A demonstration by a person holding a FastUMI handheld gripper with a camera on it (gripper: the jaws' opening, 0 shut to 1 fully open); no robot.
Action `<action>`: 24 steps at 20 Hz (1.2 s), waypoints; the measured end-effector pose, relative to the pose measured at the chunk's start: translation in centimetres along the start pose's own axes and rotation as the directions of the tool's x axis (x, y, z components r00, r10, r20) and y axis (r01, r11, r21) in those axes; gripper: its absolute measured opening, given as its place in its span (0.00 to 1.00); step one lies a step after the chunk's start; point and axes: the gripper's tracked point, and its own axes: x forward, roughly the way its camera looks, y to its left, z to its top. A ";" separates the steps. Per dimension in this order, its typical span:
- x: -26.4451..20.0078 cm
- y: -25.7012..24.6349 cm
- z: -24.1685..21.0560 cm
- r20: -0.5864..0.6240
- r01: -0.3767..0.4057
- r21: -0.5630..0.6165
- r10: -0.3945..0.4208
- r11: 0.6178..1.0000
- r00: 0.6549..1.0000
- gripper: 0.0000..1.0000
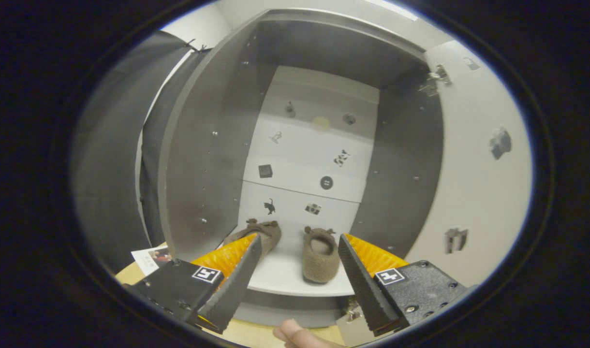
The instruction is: Open the shoe cabinet door, grab the shoes and put them into the shoe cabinet, then close the shoe cabinet door.
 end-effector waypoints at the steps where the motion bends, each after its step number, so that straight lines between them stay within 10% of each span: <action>1: -2.0 0.0 0.2 -0.001 -0.021 0.023 0.021 1.000 1.000 1.00; 13: -27.6 -8.9 -0.1 0.132 -0.147 0.151 0.128 0.977 0.983 1.00; 24: -34.2 -21.7 -3.9 0.197 -0.234 0.237 0.190 0.943 0.962 1.00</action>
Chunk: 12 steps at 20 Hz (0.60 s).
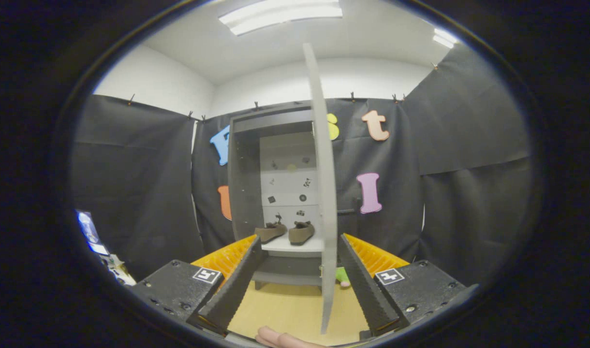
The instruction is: Open the shoe cabinet door, grab the shoes and put them into the shoe cabinet, then close the shoe cabinet door.
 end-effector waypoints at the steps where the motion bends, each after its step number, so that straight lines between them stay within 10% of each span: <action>1: -0.2 -2.0 -0.2 -0.003 0.024 -0.003 -0.024 1.000 1.000 1.00; 12: 6.4 -18.1 -1.9 -0.012 0.178 -0.058 -0.179 0.982 0.984 0.99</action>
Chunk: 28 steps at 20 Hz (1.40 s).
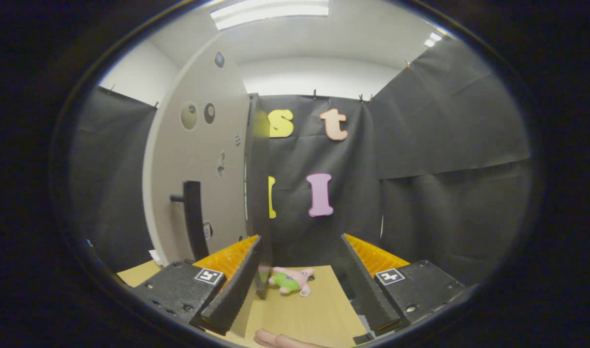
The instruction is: Open the shoe cabinet door, grab the shoes and put them into the shoe cabinet, then close the shoe cabinet door.
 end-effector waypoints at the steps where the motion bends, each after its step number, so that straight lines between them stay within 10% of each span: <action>1: 1.1 -0.5 -0.4 -0.011 0.011 0.006 -0.011 1.000 1.000 0.99; 13: 2.7 4.0 -0.2 0.024 -0.132 0.005 0.132 0.991 0.991 0.98; 28: 0.9 9.6 -0.6 0.016 -0.122 -0.121 0.124 0.985 0.992 0.92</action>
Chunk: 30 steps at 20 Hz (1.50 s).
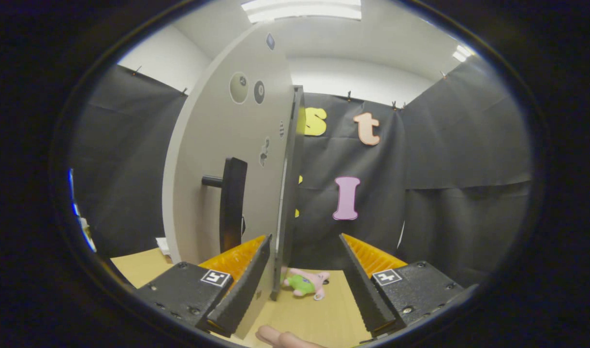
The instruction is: Open the shoe cabinet door, grab the shoes and put them into the shoe cabinet, then close the shoe cabinet door.
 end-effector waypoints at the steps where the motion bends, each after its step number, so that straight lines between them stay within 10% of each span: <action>1: 0.0 0.6 0.0 0.000 -0.010 0.003 0.010 1.000 1.000 0.92; 30: 12.0 26.0 -2.2 -0.059 -0.016 0.061 0.020 0.998 0.998 0.97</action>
